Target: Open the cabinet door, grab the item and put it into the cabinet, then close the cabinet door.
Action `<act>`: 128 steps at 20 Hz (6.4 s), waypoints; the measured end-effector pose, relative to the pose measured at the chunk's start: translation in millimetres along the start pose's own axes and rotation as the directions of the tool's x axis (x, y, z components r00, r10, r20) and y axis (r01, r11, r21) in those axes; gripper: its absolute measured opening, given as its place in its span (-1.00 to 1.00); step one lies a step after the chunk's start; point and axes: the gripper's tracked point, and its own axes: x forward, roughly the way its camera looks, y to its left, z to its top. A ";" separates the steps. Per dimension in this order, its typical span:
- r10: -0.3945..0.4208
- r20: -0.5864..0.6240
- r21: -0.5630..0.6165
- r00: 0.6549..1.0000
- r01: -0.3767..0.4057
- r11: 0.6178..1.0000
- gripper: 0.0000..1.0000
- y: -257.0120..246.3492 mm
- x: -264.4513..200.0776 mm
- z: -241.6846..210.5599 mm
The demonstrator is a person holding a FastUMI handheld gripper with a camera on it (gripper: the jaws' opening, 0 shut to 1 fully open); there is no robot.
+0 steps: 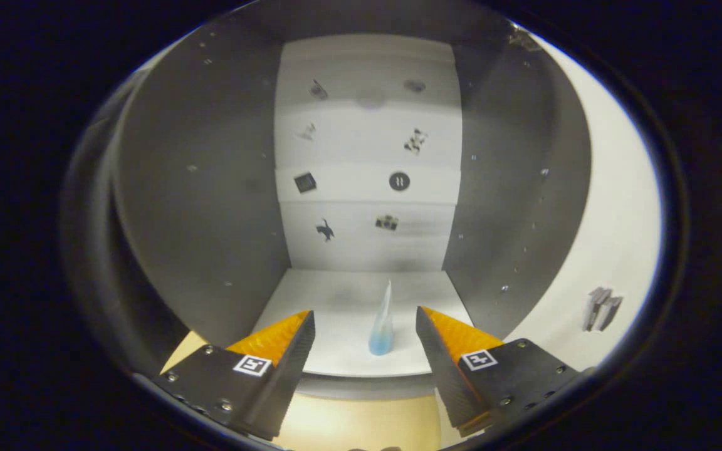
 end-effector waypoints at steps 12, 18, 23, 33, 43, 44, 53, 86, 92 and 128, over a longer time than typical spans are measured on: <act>-0.064 0.157 0.046 0.986 0.057 0.997 0.88 8.9 -160.2 -0.2; -0.177 0.192 0.089 0.965 0.162 0.983 0.88 -19.5 -232.5 -14.1; -0.267 0.198 0.146 0.943 0.241 0.959 0.89 -52.2 -291.6 -29.0; -0.450 0.142 0.192 0.882 0.421 0.887 0.89 -144.6 -377.0 -77.3; -0.645 0.087 0.203 0.759 0.620 0.757 0.89 -244.0 -382.2 -101.8; -0.648 0.089 0.208 0.756 0.622 0.754 0.89 -247.5 -379.0 -102.2; -0.586 0.092 0.197 0.805 0.562 0.804 0.85 -240.5 -349.5 -106.3; 0.229 0.126 0.173 0.965 -0.249 0.953 0.93 -49.1 -246.8 -88.1; 0.362 0.097 0.171 0.927 -0.374 0.911 0.93 -28.6 -205.3 -79.7; 0.240 0.123 0.067 0.963 -0.249 0.966 1.00 52.5 -48.3 -33.4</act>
